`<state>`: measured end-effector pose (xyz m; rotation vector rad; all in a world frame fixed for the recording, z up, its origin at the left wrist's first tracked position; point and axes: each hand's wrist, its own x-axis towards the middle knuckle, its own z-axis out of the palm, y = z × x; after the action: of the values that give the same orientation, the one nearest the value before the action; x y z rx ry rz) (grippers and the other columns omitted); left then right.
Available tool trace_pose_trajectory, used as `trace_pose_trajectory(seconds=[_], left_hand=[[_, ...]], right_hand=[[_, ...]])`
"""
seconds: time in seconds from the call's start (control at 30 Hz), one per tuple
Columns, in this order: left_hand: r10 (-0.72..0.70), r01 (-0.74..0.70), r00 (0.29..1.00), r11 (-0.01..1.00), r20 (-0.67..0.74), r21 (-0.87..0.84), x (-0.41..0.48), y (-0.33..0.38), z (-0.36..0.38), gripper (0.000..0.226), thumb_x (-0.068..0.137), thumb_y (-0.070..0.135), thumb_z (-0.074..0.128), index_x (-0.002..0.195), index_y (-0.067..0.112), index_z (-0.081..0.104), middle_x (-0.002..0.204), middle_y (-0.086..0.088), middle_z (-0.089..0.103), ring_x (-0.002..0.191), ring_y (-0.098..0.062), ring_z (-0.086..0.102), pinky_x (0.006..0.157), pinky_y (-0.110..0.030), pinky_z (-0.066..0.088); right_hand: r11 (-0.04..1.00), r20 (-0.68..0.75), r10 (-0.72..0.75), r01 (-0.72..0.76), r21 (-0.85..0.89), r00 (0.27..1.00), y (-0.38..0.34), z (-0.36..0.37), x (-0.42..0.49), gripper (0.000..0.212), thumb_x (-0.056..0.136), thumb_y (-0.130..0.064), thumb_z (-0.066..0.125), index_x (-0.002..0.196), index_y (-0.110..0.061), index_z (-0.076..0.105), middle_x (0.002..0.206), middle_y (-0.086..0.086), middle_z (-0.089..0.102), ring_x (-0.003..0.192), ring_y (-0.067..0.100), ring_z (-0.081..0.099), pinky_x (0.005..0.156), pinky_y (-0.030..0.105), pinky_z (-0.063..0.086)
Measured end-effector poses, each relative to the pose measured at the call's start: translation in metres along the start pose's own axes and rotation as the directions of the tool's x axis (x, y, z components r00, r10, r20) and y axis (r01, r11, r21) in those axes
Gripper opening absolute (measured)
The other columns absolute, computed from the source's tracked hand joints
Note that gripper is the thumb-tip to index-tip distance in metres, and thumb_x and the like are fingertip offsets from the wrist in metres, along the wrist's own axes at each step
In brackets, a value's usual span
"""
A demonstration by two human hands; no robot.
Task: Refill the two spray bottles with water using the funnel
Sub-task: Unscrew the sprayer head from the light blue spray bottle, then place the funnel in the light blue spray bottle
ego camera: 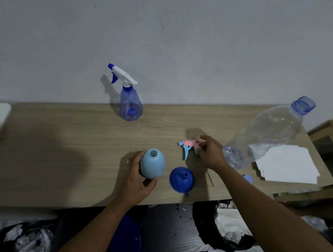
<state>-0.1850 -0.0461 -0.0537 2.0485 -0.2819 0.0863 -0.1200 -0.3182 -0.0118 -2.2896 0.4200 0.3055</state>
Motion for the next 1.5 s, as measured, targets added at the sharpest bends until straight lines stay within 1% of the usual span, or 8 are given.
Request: trace_pose_trajectory(seconds=[0.2, 0.5, 0.6, 0.83, 0.97, 1.2, 1.33, 1.5], left_hand=[[0.015, -0.015, 0.999, 1.0, 0.03, 0.013, -0.003, 0.004, -0.01, 0.088, 0.075, 0.005, 0.084, 0.148, 0.004, 0.035, 0.145, 0.038, 0.027, 0.13, -0.013, 0.047, 0.105, -0.026, 0.044], [0.018, -0.017, 0.998, 1.0, 0.061, -0.015, -0.003, 0.005, -0.017, 0.085, 0.077, 0.003, 0.082, 0.149, 0.009, 0.036, 0.146, 0.028, 0.035, 0.126, 0.001, 0.047, 0.096, -0.01, 0.044], [0.01, -0.01, 0.998, 1.0, 0.07, -0.005, -0.003, 0.003, -0.016, 0.085, 0.079, 0.005, 0.082, 0.149, 0.01, 0.035, 0.146, 0.003, 0.041, 0.124, -0.007, 0.05, 0.093, -0.01, 0.046], [-0.01, 0.011, 0.997, 1.0, 0.077, -0.016, -0.002, -0.007, -0.013, 0.087, 0.081, 0.015, 0.081, 0.152, 0.023, 0.03, 0.149, -0.001, 0.041, 0.124, -0.013, 0.052, 0.093, -0.011, 0.045], [-0.011, 0.013, 0.998, 1.0, 0.067, -0.022, -0.002, -0.007, -0.012, 0.089, 0.082, 0.017, 0.081, 0.152, 0.033, 0.029, 0.147, -0.001, 0.043, 0.117, -0.009, 0.054, 0.091, -0.008, 0.045], [-0.002, 0.001, 0.997, 1.0, 0.077, 0.01, -0.005, -0.003, -0.012, 0.084, 0.08, 0.012, 0.083, 0.149, 0.011, 0.036, 0.14, -0.011, 0.049, 0.11, 0.002, 0.054, 0.087, 0.0, 0.04], [0.011, -0.014, 0.998, 0.998, 0.064, 0.056, -0.01, -0.004, -0.015, 0.08, 0.083, 0.016, 0.08, 0.15, 0.012, 0.037, 0.143, -0.009, 0.05, 0.112, -0.011, 0.059, 0.093, -0.001, 0.038], [-0.007, 0.005, 0.998, 1.0, 0.065, 0.03, -0.01, -0.001, -0.015, 0.076, 0.085, 0.008, 0.077, 0.15, 0.007, 0.036, 0.139, -0.008, 0.05, 0.114, 0.009, 0.049, 0.089, 0.001, 0.038]], right_hand=[[0.972, -0.19, -0.205, 0.223, 0.079, 0.96, 0.006, 0.003, -0.047, 0.045, 0.091, 0.002, 0.058, 0.134, -0.01, 0.054, 0.13, 0.009, 0.059, 0.114, 0.023, 0.061, 0.087, 0.022, 0.048], [0.974, 0.096, -0.196, 0.182, 0.132, 0.976, 0.043, 0.052, -0.095, 0.089, 0.062, -0.032, 0.091, 0.138, -0.032, 0.045, 0.134, -0.012, 0.046, 0.123, 0.008, 0.049, 0.105, 0.029, 0.046], [0.978, 0.081, -0.178, 0.167, 0.124, 0.981, 0.037, 0.052, -0.095, 0.078, 0.066, -0.027, 0.089, 0.131, -0.039, 0.046, 0.128, -0.013, 0.04, 0.12, 0.011, 0.049, 0.105, 0.029, 0.045], [0.884, -0.133, -0.175, 0.215, 0.414, 0.976, 0.02, 0.043, -0.1, 0.06, 0.062, -0.032, 0.082, 0.114, -0.02, 0.055, 0.118, 0.001, 0.06, 0.101, 0.013, 0.064, 0.081, 0.021, 0.054], [0.792, -0.161, -0.09, 0.169, 0.586, 0.983, 0.001, 0.025, -0.095, 0.047, 0.082, -0.002, 0.077, 0.125, -0.012, 0.06, 0.126, 0.008, 0.061, 0.097, 0.013, 0.066, 0.079, 0.018, 0.056], [0.606, -0.104, -0.076, 0.129, 0.785, 0.992, -0.038, 0.001, -0.094, 0.038, 0.075, -0.014, 0.079, 0.109, -0.016, 0.062, 0.105, -0.001, 0.073, 0.11, 0.035, 0.067, 0.09, 0.059, 0.056], [0.694, -0.04, -0.18, 0.156, 0.703, 0.983, -0.053, -0.009, -0.096, 0.062, 0.075, -0.028, 0.076, 0.134, -0.019, 0.058, 0.126, 0.004, 0.067, 0.119, 0.024, 0.065, 0.086, 0.044, 0.061], [0.822, -0.037, -0.356, 0.332, 0.463, 0.934, -0.073, -0.016, -0.092, 0.066, 0.079, -0.032, 0.08, 0.139, -0.031, 0.053, 0.133, -0.009, 0.062, 0.12, 0.001, 0.059, 0.099, 0.029, 0.053]])
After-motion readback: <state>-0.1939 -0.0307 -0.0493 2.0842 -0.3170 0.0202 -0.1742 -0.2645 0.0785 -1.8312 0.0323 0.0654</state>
